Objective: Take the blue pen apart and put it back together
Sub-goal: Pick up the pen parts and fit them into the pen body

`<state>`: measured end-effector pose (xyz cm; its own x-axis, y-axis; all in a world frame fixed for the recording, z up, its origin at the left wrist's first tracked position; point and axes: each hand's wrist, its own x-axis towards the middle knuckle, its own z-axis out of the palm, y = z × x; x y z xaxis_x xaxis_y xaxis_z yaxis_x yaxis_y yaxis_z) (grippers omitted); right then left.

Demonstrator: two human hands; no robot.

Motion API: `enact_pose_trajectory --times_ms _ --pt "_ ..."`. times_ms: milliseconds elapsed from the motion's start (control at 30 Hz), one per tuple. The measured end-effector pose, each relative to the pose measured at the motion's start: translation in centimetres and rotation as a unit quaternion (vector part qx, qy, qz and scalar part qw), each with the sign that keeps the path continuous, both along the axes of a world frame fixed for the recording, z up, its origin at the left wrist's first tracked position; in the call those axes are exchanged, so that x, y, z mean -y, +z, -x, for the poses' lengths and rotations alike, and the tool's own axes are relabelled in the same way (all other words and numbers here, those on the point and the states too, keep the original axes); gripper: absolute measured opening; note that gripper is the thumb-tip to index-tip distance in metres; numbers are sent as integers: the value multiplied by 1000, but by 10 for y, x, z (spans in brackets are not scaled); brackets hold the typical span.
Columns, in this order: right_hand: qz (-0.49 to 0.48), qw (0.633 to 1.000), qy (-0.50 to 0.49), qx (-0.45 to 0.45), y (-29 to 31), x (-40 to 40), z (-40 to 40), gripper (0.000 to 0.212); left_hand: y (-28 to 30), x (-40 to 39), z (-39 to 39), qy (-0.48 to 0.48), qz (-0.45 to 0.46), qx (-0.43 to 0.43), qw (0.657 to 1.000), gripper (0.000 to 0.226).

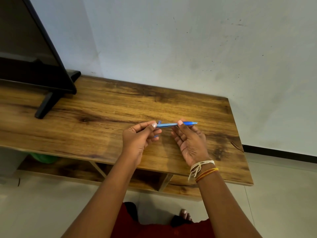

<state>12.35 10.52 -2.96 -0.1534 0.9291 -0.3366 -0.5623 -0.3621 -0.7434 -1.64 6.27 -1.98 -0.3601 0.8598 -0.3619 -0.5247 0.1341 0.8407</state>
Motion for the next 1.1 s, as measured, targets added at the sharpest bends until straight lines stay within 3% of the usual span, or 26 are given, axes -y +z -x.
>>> enact_pose_trajectory --times_ms 133,267,400,533,733,1100 --pt "20 999 -28 -7 0 0 3 7 1 1 2 -17 -4 40 999 9" --pt "-7 997 -52 49 0 -1 1 10 4 5 2 -158 23 25 987 21" --pt "-61 987 -3 148 0 2 4 23 6 9 -7 -259 43 20 965 16" --pt "-117 973 69 189 0 6 9 24 5 4 -11 -189 24 29 981 11" --pt "-126 975 73 170 0 4 6 15 1 -4 -4 -27 -43 98 994 18" --pt "-191 950 51 241 -1 6 6 14 -4 -4 -5 -10 -39 104 994 11"
